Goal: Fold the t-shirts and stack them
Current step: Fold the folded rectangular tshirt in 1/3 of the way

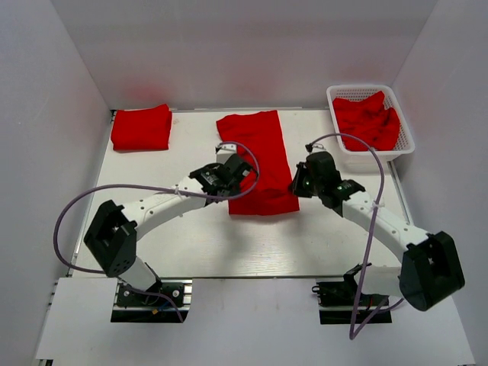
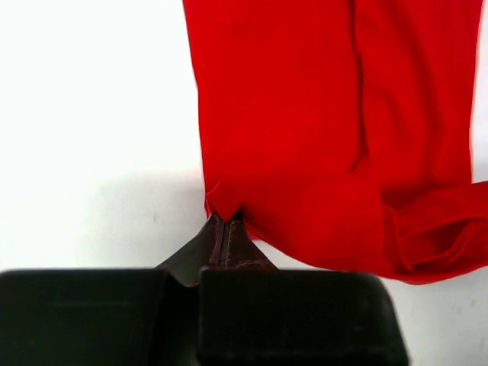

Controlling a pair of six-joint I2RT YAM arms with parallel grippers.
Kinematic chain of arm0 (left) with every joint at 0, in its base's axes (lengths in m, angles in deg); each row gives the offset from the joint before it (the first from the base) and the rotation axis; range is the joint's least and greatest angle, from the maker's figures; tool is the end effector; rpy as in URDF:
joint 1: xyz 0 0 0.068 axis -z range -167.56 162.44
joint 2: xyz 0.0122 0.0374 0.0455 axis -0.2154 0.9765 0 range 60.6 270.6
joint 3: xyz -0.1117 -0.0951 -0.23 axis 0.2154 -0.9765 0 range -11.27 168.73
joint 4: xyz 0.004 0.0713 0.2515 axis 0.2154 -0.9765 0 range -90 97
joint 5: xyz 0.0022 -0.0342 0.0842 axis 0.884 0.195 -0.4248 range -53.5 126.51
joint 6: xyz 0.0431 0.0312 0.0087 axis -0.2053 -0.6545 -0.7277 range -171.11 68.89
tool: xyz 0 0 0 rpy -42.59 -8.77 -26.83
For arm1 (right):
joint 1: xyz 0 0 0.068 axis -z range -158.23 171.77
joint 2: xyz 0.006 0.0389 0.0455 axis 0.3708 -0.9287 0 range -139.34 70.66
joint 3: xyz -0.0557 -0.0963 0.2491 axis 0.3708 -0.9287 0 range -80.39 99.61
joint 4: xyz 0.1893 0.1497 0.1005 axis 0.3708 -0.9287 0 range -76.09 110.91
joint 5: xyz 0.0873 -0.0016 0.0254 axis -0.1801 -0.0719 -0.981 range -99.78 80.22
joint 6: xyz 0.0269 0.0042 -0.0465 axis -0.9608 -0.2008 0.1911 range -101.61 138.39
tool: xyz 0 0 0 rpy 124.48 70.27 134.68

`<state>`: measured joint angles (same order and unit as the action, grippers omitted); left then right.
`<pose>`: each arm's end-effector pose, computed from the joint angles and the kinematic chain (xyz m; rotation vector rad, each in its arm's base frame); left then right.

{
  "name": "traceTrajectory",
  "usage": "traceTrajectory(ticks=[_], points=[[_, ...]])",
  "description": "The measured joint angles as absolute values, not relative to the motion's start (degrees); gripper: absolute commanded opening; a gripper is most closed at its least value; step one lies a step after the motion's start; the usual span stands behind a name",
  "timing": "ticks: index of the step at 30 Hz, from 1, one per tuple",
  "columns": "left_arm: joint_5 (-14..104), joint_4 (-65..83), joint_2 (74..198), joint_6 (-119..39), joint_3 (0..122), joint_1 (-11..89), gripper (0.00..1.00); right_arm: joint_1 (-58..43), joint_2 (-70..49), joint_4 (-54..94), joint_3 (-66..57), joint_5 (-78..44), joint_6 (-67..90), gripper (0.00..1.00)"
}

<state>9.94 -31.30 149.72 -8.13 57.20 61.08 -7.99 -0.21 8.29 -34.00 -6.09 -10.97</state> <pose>0.2240 -0.2303 0.2565 -0.0392 2.4454 -0.0843 0.2343 0.1314 0.2500 0.0285 2.2624 0.4918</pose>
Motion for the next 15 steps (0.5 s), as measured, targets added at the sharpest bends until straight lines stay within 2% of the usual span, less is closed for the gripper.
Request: traceTrajectory(ticks=[6, 15], points=[[10.81, -29.27, 155.62, -12.74, 63.76, 56.08, 0.0, -6.48, -7.68, 9.53, -26.68, -3.08, -9.53, 0.0], [16.25, -25.81, 162.09, -18.01, 66.64, 49.19, 0.0, -3.49, -19.7, 11.13, -16.28, -4.7, -6.84, 0.0]])
